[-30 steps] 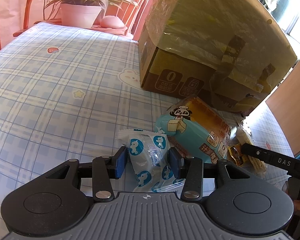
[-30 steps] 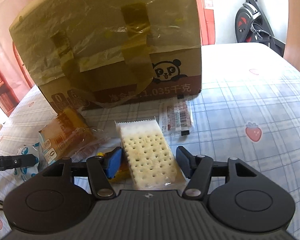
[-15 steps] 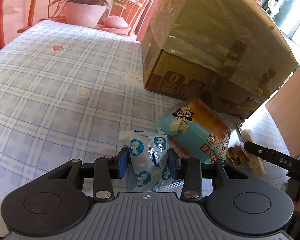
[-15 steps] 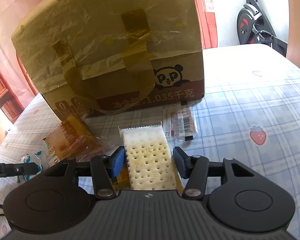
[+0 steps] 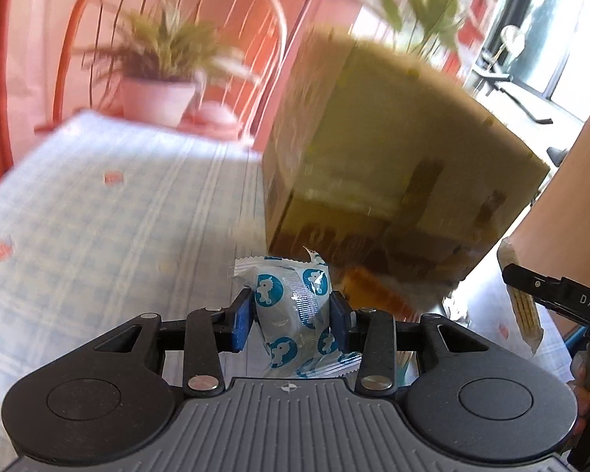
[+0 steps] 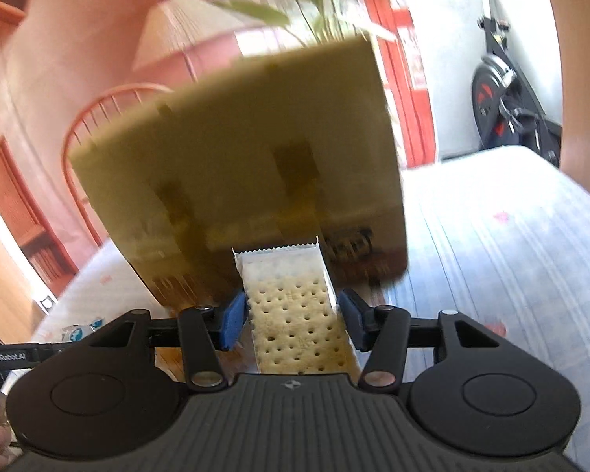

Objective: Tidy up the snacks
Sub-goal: 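Carry the cracker pack and blue snack over the box while both tools hold them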

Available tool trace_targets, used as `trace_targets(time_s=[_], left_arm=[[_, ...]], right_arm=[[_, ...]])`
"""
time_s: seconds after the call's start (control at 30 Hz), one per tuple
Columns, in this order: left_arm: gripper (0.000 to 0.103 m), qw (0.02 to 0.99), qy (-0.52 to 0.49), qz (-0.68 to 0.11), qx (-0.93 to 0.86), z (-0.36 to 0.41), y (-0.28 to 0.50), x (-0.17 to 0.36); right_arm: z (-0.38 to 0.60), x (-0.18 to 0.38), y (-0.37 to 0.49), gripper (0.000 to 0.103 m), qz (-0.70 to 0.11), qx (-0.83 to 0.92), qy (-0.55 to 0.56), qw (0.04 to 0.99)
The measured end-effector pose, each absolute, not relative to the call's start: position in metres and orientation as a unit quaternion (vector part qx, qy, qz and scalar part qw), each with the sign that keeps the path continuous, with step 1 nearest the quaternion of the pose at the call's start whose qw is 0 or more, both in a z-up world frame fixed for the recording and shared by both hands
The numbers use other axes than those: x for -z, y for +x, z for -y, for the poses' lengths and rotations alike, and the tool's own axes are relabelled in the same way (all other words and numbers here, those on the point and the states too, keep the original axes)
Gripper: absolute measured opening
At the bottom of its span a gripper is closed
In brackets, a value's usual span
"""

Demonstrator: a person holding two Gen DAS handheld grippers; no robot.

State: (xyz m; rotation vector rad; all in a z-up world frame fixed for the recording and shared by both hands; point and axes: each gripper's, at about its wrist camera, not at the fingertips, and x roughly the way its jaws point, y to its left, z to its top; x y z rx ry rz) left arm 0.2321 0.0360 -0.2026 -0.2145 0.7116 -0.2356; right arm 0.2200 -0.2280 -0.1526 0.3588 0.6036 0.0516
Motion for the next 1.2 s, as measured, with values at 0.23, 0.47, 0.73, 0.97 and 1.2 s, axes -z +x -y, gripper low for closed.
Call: trace_targets(time_s=[0.23,0.47,0.73,0.97,1.2], left_arm=[[0.043,0.942,-0.101,-0.287,0.142,-0.040,0.237,0.150],[0.043,0.948,-0.104,-0.242,0.176,-0.028,0.267,0.088],[0.043,0.943,-0.102,-0.241,0.204,0.002,0.333,0.038],[0.043,0.939,-0.081,-0.275,0.191,0.023,0.417,0.039],[0.043,0.938,-0.051,-0.294,0.177,0.034,0.461,0.054]], right_arm=[[0.226,0.111,0.230,0.054,-0.248,-0.046,0.166,0.953],[0.222,0.062,0.256,0.054,-0.208,-0.078,0.146,0.964],[0.207,0.018,0.325,0.054,-0.198,-0.107,0.110,0.968],[0.196,0.014,0.402,0.054,-0.242,-0.092,0.091,0.961],[0.177,0.028,0.455,0.054,-0.287,-0.067,0.037,0.955]])
